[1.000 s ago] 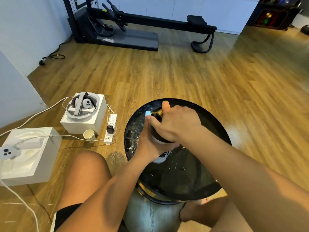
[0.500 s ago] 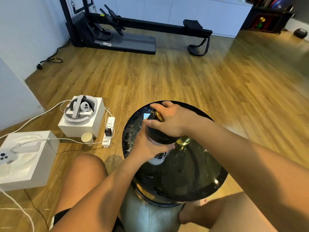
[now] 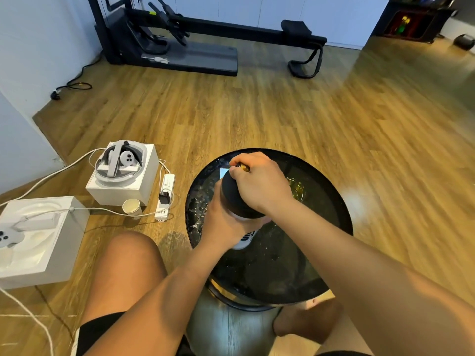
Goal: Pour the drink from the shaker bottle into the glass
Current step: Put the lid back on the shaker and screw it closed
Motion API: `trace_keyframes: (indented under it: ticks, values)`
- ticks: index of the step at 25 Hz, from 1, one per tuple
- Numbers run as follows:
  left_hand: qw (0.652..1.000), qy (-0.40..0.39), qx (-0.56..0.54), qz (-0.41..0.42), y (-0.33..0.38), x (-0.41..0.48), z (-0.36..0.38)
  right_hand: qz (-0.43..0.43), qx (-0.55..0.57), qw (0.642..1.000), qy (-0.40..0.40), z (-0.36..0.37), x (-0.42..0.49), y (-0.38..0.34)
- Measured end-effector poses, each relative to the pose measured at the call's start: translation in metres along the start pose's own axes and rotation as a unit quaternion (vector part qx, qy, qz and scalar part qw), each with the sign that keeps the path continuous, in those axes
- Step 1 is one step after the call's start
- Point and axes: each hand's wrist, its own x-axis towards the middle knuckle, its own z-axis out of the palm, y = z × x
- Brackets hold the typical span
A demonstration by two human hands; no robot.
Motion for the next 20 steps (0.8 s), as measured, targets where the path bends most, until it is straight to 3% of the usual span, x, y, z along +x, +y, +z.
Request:
trace_keyframes:
  ticks: [2, 5, 8, 11, 13, 20]
  values:
    - [1.000, 0.012, 0.012, 0.008, 0.002, -0.002, 0.002, 0.050, -0.017, 0.998, 0.045, 0.006, -0.004, -0.004]
    - [0.999, -0.021, 0.036, 0.011, 0.002, 0.003, -0.007, 0.033, -0.055, 0.998, 0.003, 0.004, -0.004, -0.006]
    - [0.996, -0.082, 0.032, 0.013, 0.002, 0.012, -0.022, -0.090, -0.140, 0.985, -0.051, -0.009, -0.007, -0.001]
    - [0.991, -0.134, 0.014, 0.006, -0.001, 0.019, -0.030, -0.264, -0.226, 0.934, -0.079, -0.024, -0.006, 0.002]
    - [0.990, -0.141, 0.013, -0.005, -0.005, 0.022, -0.030, -0.309, -0.263, 0.908, -0.099, -0.027, -0.004, 0.005]
    - [0.994, -0.065, 0.085, -0.029, -0.011, 0.015, -0.009, -0.225, -0.237, 0.945, -0.024, -0.008, -0.012, 0.002]
